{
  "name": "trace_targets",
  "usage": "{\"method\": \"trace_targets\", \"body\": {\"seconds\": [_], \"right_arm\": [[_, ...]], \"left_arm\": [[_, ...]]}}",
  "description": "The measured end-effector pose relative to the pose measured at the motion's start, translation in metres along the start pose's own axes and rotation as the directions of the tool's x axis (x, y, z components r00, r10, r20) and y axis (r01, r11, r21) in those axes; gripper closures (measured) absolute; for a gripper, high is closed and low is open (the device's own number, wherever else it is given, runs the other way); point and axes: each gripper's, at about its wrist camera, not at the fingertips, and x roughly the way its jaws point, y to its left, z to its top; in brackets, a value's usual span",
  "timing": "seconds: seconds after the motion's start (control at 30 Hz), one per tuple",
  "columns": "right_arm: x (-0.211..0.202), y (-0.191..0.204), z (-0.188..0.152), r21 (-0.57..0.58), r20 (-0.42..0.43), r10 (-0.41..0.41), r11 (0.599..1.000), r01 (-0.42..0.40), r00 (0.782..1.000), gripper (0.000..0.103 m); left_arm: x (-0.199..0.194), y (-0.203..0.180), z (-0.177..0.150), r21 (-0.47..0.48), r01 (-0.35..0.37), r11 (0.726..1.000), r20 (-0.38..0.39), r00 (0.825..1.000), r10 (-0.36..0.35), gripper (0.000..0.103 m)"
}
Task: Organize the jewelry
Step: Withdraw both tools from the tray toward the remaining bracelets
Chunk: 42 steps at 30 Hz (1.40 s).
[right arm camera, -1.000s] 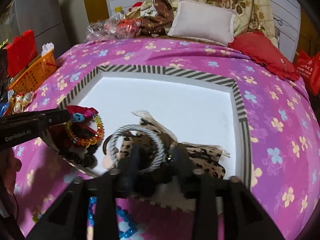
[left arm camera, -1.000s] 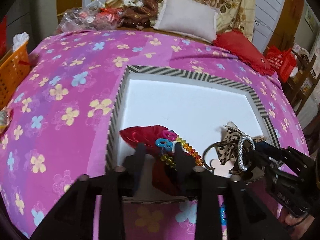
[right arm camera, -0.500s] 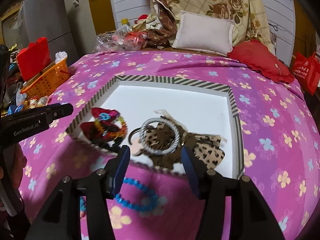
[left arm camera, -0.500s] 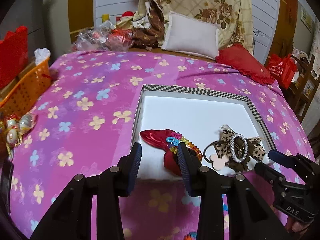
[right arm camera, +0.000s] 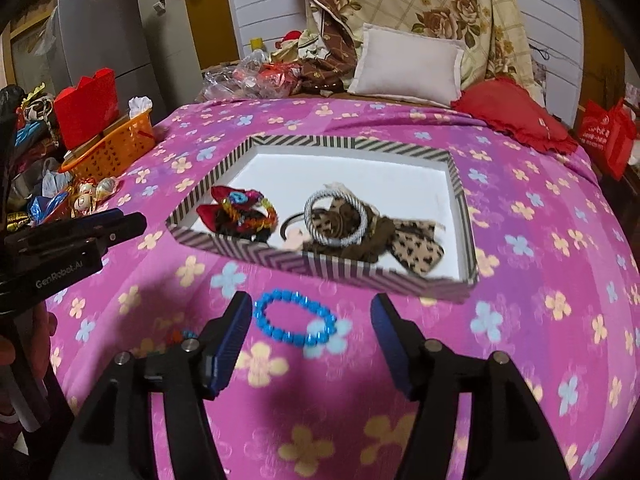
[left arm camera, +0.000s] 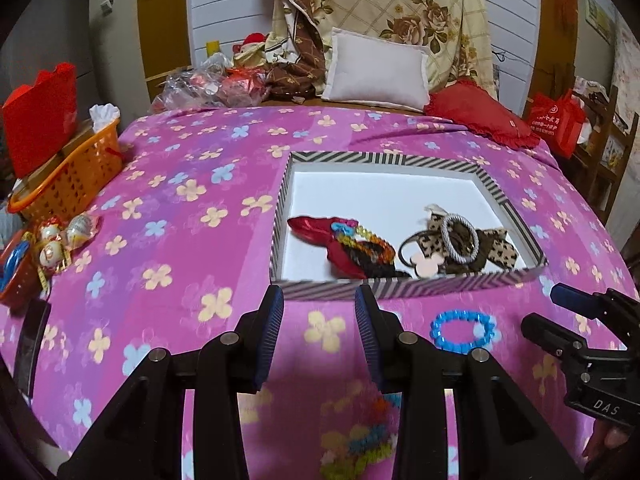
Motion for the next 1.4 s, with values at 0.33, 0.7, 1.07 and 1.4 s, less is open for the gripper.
{"method": "trace_targets", "body": {"seconds": [0.33, 0.7, 1.07, 1.4], "right_arm": [[-0.005, -0.005, -0.024, 0.025, -0.035, -0.007, 1.000, 0.008, 0.999, 0.038], [-0.009, -0.006, -0.041, 0.030, -0.068, -0.019, 0.999, 0.021, 0.998, 0.038], [-0.013, 0.003, -0.041, 0.022, -0.068, 0.004, 1.000, -0.003, 0.998, 0.038], [-0.009, 0.009, -0.040, 0.014, -0.067, 0.007, 1.000, -0.007, 0.998, 0.037]], "left_arm": [[-0.010, -0.001, -0.023, 0.007, -0.006, 1.000, -0.018, 1.000, 0.007, 0.089], [-0.020, 0.008, -0.044, -0.002, 0.012, 1.000, -0.062, 0.998, -0.012, 0.088], [-0.029, 0.016, -0.060, -0.035, 0.021, 0.999, -0.093, 0.995, -0.024, 0.089], [-0.032, 0.013, -0.064, -0.035, 0.027, 0.999, -0.097, 0.995, -0.031, 0.089]]}}
